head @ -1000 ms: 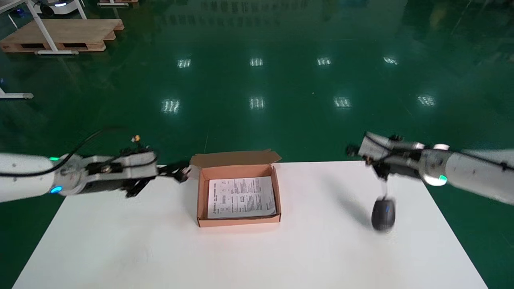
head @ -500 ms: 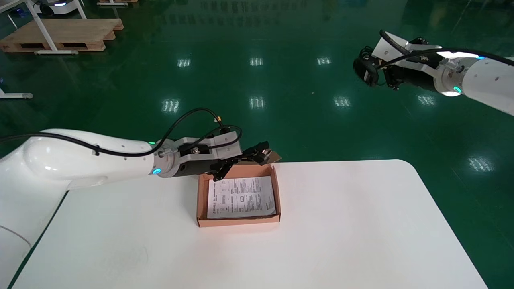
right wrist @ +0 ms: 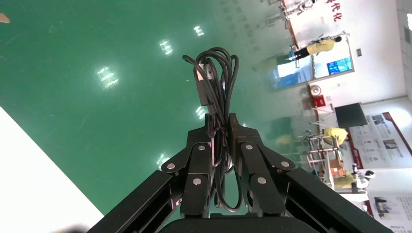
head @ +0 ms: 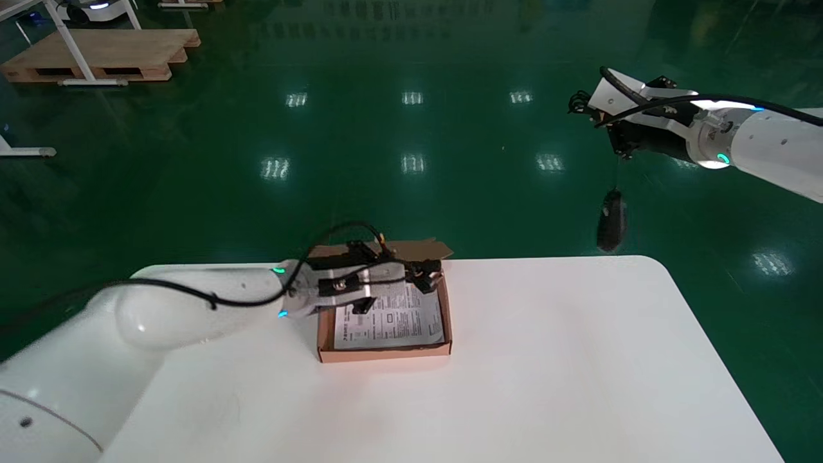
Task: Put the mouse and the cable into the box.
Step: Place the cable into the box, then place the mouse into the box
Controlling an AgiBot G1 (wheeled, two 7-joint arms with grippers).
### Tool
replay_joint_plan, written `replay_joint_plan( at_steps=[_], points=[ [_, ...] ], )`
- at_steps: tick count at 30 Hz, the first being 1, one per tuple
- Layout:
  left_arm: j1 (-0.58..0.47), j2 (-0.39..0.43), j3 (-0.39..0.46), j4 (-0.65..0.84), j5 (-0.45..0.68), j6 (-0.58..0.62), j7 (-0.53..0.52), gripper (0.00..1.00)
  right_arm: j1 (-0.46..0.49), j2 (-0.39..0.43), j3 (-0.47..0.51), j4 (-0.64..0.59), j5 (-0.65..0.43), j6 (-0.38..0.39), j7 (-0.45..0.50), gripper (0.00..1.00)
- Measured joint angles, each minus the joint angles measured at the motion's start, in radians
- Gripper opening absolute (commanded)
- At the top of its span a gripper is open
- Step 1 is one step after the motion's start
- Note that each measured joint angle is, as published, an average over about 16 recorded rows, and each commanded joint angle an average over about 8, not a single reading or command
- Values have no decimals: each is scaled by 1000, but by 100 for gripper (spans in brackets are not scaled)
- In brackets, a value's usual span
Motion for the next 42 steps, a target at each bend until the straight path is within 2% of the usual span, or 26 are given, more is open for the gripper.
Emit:
replay_joint_plan(
  at_steps=[6,14,30,35,42],
  points=[
    [50,15,85,-10,-13,-112,51,2,0,0,0,0,0,0,0,0],
    [49,15,160,-2,-56,-149,63,100,-1,-1,0,-2,1,-1,-1,0],
    [28,-3,163,16,-72,-170,29,100,-7,-2,-2,9,3,-12,-9,0],
    [-31,-14,145,109,-65,-219,-40,100,-15,-4,-5,22,5,-22,-21,0],
    [-154,-16,116,319,-38,-309,-161,100,-33,-20,-13,43,11,-55,-48,0]
  ],
)
